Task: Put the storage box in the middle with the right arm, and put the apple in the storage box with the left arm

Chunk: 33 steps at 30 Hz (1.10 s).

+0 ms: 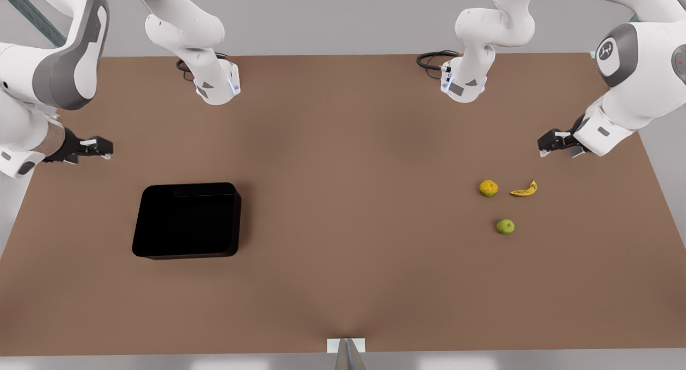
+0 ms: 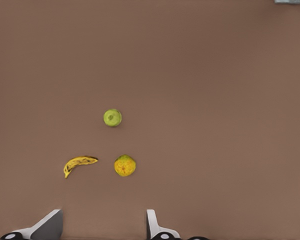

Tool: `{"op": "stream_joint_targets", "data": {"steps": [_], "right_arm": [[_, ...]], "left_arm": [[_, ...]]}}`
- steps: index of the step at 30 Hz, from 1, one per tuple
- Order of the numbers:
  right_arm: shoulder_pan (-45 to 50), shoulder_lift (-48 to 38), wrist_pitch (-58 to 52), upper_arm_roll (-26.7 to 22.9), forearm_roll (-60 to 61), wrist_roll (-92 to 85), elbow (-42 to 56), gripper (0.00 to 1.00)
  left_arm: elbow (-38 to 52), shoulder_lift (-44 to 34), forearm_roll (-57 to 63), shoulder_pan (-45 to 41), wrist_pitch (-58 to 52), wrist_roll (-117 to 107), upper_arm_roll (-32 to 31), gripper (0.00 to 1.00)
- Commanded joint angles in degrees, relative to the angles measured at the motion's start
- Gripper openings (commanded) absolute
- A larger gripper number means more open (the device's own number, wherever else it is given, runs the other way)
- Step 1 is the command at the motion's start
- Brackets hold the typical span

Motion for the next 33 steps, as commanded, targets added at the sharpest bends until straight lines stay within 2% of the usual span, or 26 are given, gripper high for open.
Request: {"op": "stream_joint_targets", "data": {"steps": [1, 3, 4, 6, 8, 10, 12, 14, 16, 21, 30, 31, 33], "right_arm": [[0.20, 0.00, -0.07, 0.00, 0.00, 0.00, -0.09, 1.00], [-0.59, 1.14, 0.02, -0.08, -0.09, -0.09, -0.96, 1.00], [-1.81, 1.14, 5.54, 0.00, -0.53, 0.00, -8.68, 1.00], [-2.52, 1.23, 23.82, 0.00, -0.35, 0.09, -21.79, 1.00], [-3.40, 2.89, 34.91, 0.00, -0.18, 0.17, -28.39, 1.00], [-5.07, 8.43, 38.95, -0.09, -0.09, 0.09, -28.48, 1.00], [-5.95, 9.93, 42.82, -0.17, -0.09, -0.09, -30.32, 1.00], [-6.74, 12.74, 45.98, -0.35, -0.09, 0.00, -30.41, 1.00], [-6.74, 14.85, 48.09, -0.44, 0.00, 0.00, -30.32, 1.00], [-6.74, 17.57, 50.20, -0.44, 0.00, 0.00, -30.06, 1.00], [-6.74, 20.91, 50.99, -0.44, 0.00, 0.00, -29.88, 1.00], [-6.74, 20.91, 50.99, -0.44, 0.00, 0.00, -29.88, 0.98], [-6.74, 20.91, 50.47, -0.44, 0.00, 0.00, -29.79, 0.59]], "left_arm": [[0.01, -0.02, -0.02, -0.78, -0.08, -0.03, 0.10, 1.00], [0.01, 0.86, -0.10, -0.70, -0.08, -0.12, 0.19, 1.00], [2.02, 3.75, -0.02, -0.78, 0.01, -1.52, 0.45, 1.00], [4.23, 9.03, -2.12, -0.70, -0.08, -15.40, 2.47, 1.00], [4.14, 14.04, -14.51, -0.52, 0.45, -37.37, 5.29, 1.00], [3.79, 19.57, -30.49, -0.43, 0.71, -43.97, 8.97, 1.00], [2.83, 25.37, -47.81, 2.38, 0.71, -48.90, 10.56, 1.00], [-0.34, 27.75, -60.04, 2.47, 6.15, -50.21, 10.56, 1.00], [-3.15, 29.34, -66.55, 2.91, 10.99, -52.15, 10.56, 1.00], [-11.32, 31.88, -70.94, 6.42, 12.49, -53.12, 10.47, 1.00], [-14.49, 36.10, -76.74, 6.42, 16.18, -45.48, 10.03, 1.00], [-15.63, 36.02, -76.74, 6.42, 16.09, -44.25, 10.12, 1.00], [-17.22, 36.02, -76.66, 7.30, 16.00, -41.43, 10.47, 1.00]]}}
